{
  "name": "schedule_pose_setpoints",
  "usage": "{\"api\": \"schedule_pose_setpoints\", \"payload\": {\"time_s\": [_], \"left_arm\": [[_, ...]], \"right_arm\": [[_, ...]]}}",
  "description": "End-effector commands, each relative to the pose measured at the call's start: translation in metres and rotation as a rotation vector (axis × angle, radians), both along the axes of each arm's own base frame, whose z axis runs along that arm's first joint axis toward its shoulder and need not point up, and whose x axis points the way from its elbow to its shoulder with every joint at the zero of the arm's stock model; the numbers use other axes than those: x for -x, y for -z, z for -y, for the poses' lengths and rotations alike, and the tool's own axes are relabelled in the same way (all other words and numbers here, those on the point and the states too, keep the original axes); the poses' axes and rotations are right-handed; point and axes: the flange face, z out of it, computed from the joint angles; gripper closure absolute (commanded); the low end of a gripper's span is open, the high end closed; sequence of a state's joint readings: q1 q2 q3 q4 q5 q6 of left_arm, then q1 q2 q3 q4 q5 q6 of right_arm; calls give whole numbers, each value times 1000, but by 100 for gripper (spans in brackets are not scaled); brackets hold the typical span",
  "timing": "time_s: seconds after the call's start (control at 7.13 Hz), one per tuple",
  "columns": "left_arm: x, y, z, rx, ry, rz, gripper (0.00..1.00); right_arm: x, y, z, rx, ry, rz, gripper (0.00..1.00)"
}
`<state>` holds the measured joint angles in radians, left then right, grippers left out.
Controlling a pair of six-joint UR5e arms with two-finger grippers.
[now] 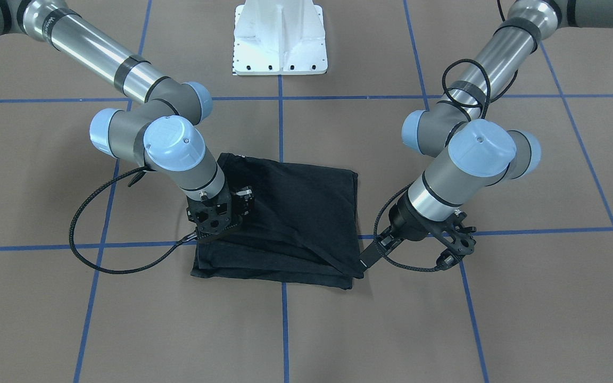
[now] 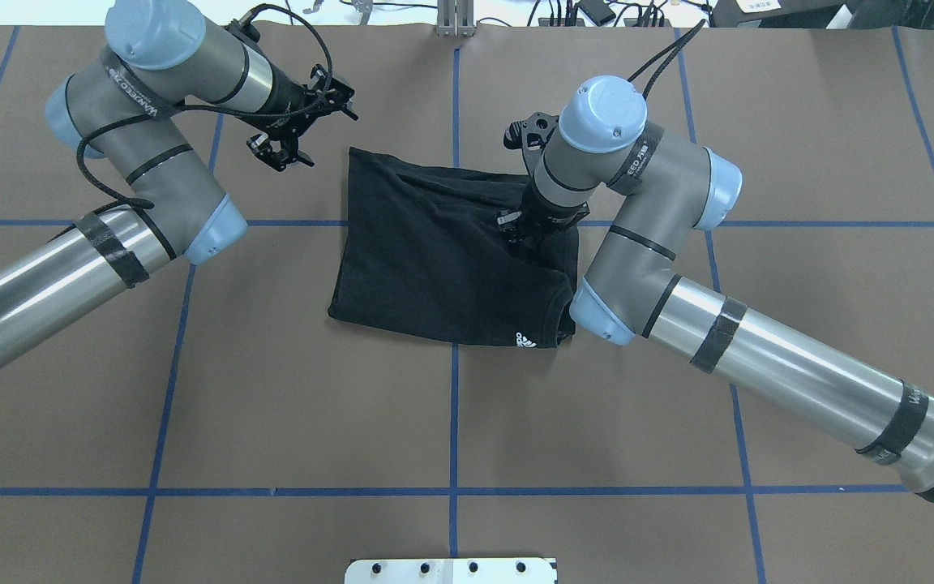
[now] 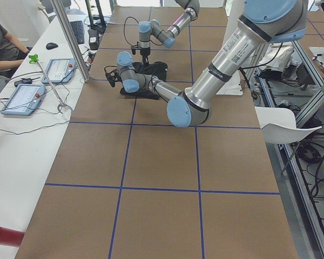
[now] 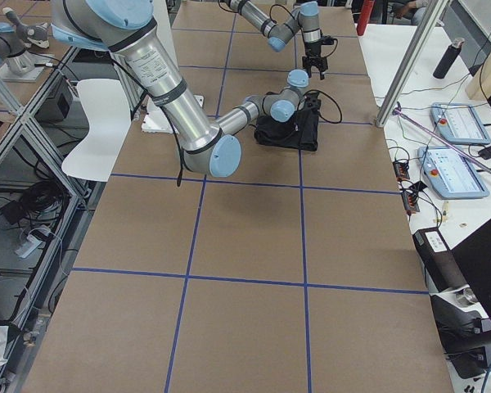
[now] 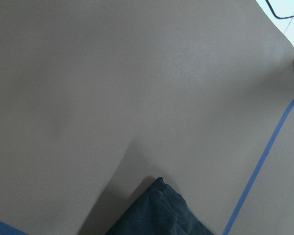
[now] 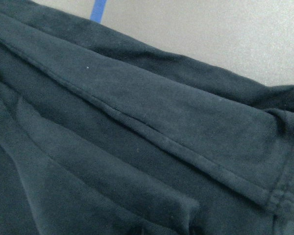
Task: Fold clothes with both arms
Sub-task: 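Press and smooth the shirt's far edge with the right gripper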
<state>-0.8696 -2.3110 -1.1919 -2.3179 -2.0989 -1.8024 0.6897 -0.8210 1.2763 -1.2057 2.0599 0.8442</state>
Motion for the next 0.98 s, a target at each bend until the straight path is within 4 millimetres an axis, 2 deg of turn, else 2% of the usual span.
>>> {"api": "schedule_pose_setpoints", "payload": {"time_s": [0.0,0.28,0.56,0.84], "left_arm": [[-1,1,0,-1,-1,0,0],[-1,1,0,-1,0,0,0],[-1,1,0,-1,0,0,0],[-1,2,0,-2,0,-1,0]], "right_arm": [[-1,0,1,-6,-5,-3,100],[-1,2,2,-7,-7,0,100],[-27,15,20,-13,-34,24,100],[-41,16,31,-18,-60,24,100]]}}
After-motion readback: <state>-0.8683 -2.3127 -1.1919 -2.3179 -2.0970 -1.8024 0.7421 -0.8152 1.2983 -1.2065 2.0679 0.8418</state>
